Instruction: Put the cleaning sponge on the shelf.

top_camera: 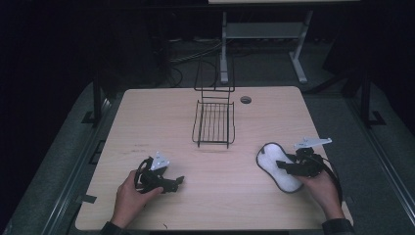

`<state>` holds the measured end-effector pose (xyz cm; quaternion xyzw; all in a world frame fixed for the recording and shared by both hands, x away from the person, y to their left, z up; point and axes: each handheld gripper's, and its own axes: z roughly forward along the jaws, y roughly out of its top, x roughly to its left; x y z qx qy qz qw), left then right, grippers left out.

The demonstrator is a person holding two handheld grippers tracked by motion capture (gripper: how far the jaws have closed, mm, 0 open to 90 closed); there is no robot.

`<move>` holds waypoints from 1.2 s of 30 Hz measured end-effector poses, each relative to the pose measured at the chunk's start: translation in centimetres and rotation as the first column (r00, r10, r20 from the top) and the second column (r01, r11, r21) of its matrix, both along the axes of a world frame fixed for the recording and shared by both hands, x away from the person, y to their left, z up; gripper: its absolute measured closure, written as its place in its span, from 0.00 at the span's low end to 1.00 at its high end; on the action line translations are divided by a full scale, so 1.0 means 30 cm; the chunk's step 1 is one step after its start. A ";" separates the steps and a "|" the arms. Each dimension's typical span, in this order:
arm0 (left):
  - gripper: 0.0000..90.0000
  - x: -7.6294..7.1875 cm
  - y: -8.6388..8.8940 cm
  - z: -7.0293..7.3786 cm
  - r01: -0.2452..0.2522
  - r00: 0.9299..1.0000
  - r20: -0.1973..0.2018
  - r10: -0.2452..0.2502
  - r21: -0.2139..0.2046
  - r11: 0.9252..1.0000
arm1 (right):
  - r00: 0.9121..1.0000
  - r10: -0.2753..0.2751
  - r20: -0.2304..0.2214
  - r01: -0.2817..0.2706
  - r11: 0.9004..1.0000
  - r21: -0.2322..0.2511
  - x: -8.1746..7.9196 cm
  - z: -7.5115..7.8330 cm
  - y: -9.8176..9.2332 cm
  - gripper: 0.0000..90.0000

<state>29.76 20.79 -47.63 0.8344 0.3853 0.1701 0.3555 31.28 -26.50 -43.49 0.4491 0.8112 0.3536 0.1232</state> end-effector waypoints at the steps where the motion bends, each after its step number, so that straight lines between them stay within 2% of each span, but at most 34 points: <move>1: 0.14 0.000 0.000 0.000 0.000 1.000 0.000 0.000 0.000 1.000 | 1.000 0.002 -0.001 -0.002 1.000 0.005 -0.001 0.005 0.001 0.63; 5: 0.14 0.000 0.000 0.000 0.000 1.000 0.000 0.000 -0.001 1.000 | 1.000 0.013 0.022 -0.013 1.000 0.025 -0.007 0.019 0.001 0.68; 16: 0.14 0.000 -0.001 0.000 -0.002 1.000 0.001 0.002 -0.004 1.000 | 0.999 0.025 0.028 -0.027 0.998 0.062 -0.028 0.057 -0.001 0.80; 22: 0.14 0.000 -0.001 0.000 -0.002 1.000 0.001 0.002 -0.004 1.000 | 0.999 0.033 0.033 -0.035 0.997 0.062 -0.035 0.065 0.002 0.85; 28: 0.14 0.000 -0.001 0.000 -0.002 1.000 0.001 0.002 -0.004 1.000 | 0.998 0.040 0.041 -0.042 0.997 0.058 -0.037 0.076 0.003 0.86; 36: 0.14 0.000 0.000 0.000 0.000 1.000 0.000 0.000 -0.001 1.000 | 0.997 0.038 0.062 -0.043 0.996 0.075 -0.039 0.103 0.002 0.87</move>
